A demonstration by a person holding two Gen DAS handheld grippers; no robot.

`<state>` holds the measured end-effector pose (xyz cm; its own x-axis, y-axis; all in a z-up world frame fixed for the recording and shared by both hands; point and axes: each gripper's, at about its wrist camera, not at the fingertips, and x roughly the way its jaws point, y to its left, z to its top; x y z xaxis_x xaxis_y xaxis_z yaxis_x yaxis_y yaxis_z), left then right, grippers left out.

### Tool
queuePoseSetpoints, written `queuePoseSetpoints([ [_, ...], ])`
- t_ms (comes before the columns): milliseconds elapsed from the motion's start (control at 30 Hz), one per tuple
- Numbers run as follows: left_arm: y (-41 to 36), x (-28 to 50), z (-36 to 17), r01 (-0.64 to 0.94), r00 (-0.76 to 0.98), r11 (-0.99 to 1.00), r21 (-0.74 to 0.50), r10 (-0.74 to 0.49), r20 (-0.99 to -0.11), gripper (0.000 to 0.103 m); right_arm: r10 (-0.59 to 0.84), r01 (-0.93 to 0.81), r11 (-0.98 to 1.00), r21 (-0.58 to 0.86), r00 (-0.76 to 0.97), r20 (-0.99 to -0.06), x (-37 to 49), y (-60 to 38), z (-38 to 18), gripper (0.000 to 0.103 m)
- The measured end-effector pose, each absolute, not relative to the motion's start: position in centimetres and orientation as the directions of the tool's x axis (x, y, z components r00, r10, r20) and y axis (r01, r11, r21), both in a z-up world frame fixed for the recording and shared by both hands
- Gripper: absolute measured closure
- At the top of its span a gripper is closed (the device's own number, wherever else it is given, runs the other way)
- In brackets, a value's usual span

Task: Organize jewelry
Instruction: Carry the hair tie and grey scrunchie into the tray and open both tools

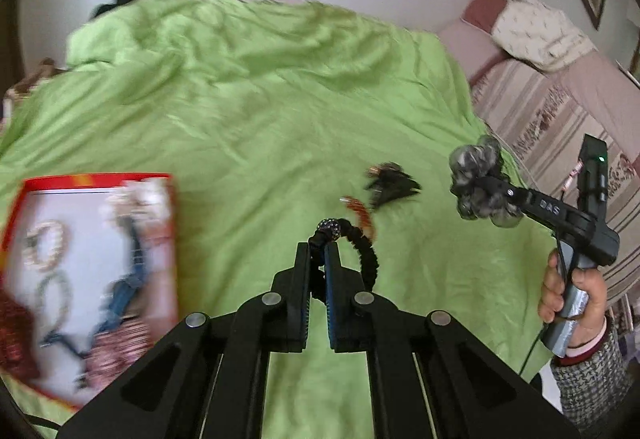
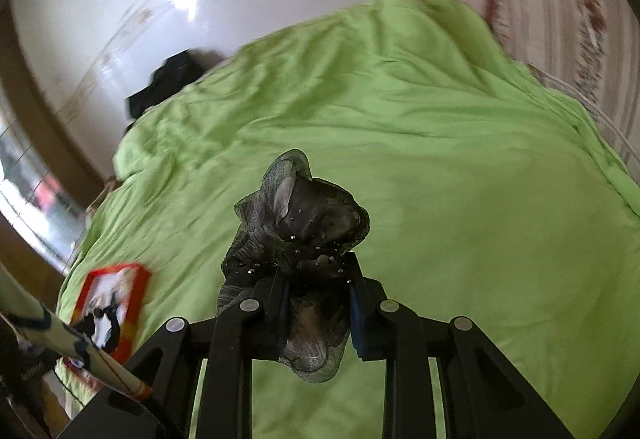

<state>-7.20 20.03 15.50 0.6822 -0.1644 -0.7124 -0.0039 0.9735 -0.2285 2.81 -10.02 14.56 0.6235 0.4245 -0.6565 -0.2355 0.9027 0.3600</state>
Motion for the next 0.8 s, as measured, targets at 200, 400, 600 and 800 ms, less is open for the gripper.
queuePoseSetpoints([
  [200, 26.9, -10.9, 17.0, -0.132, 0.708, 0.977, -0.166, -0.024, -0.706, 0.097, 0.505, -0.371, 0.862, 0.345, 0.571, -0.647, 0.4, -3.2, 15.9, 0.077],
  [400, 33.1, -13.0, 17.2, -0.254, 0.7, 0.952, -0.173, 0.058, -0.712, 0.097, 0.55, -0.474, 0.822, 0.317, 0.514, -0.658, -1.5, 3.1, 16.0, 0.077],
  [600, 35.2, -14.8, 17.1, -0.288, 0.708, 0.939, -0.186, 0.078, -0.702, 0.097, 0.575, -0.534, 0.789, 0.303, 0.471, -0.669, -2.8, 6.7, 15.7, 0.077],
  [800, 35.8, -15.9, 17.0, -0.299, 0.705, 0.938, -0.177, 0.092, -0.704, 0.097, 0.595, -0.576, 0.761, 0.298, 0.438, -0.673, -4.4, 9.0, 16.2, 0.077],
])
